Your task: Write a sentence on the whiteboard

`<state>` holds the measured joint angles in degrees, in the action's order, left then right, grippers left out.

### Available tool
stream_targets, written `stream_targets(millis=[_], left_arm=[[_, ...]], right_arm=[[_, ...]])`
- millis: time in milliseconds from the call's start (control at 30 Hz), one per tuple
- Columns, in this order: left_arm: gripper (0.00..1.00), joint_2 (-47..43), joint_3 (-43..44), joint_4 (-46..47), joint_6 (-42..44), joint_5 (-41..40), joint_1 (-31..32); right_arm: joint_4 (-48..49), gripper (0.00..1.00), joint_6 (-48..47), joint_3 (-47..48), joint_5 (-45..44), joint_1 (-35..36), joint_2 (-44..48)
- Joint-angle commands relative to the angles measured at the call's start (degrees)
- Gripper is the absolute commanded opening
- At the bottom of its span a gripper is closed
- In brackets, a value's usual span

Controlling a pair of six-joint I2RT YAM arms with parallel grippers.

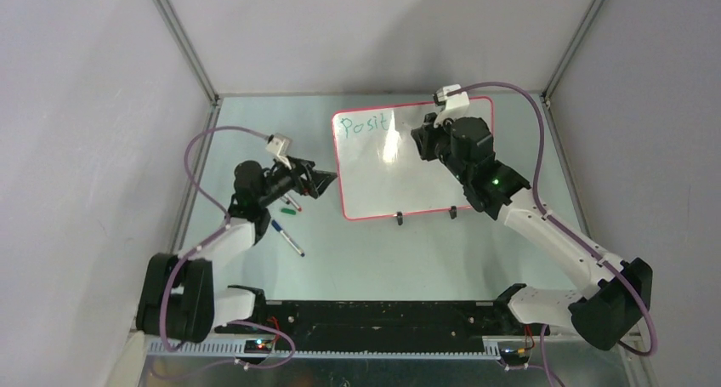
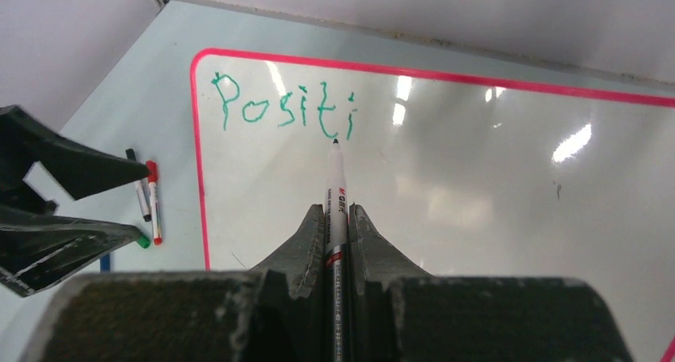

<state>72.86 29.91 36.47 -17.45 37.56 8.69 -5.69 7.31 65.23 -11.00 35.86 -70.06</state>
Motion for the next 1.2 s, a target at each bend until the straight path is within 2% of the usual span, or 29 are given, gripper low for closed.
stream_targets(millis=[0,133,267,367,533,667,867,967,1167], left_arm=[[0.99,-8.64,-4.76,0.28,3.65,-10.93,0.96],[0.99,-12.01,-5.15,-5.07,3.38,-18.80,2.13],[1.00,-16.41,-8.43,-4.99,2.25,-25.74,3.16],[0.99,-19.68,-11.06,-2.20,1.61,-27.00,3.30],[0.99,-18.36,-10.66,-2.92,-1.16,-31.07,1.76],[1.00,-19.21,-13.37,0.72,-5.13,-29.37,-1.74],[0.99,-21.83,-16.75,5.54,-4.63,-27.13,-2.07],[0.99,-20.53,-16.40,7.53,-4.49,-24.08,-2.03],[0.99,-15.72,-15.93,11.65,-9.76,-25.58,-2.97]], right_arm=[[1.44,0.00,1.10,-1.46,1.18,-0.78,3.13],[1.66,0.00,1.64,-2.71,1.70,-1.49,4.04],[2.20,0.00,1.97,-3.37,2.17,-1.88,4.31],[2.25,0.00,1.93,-3.52,2.28,-1.88,4.45],[2.22,0.00,1.99,-3.46,2.33,-2.03,4.63],[2.39,0.00,2.15,-3.52,2.46,-2.13,4.80],[2.07,0.00,2.33,-3.46,2.58,-2.11,5.39],[1.82,0.00,2.51,-3.39,2.54,-2.08,6.24],[-0.63,0.00,3.24,-3.44,2.03,-1.49,9.44]])
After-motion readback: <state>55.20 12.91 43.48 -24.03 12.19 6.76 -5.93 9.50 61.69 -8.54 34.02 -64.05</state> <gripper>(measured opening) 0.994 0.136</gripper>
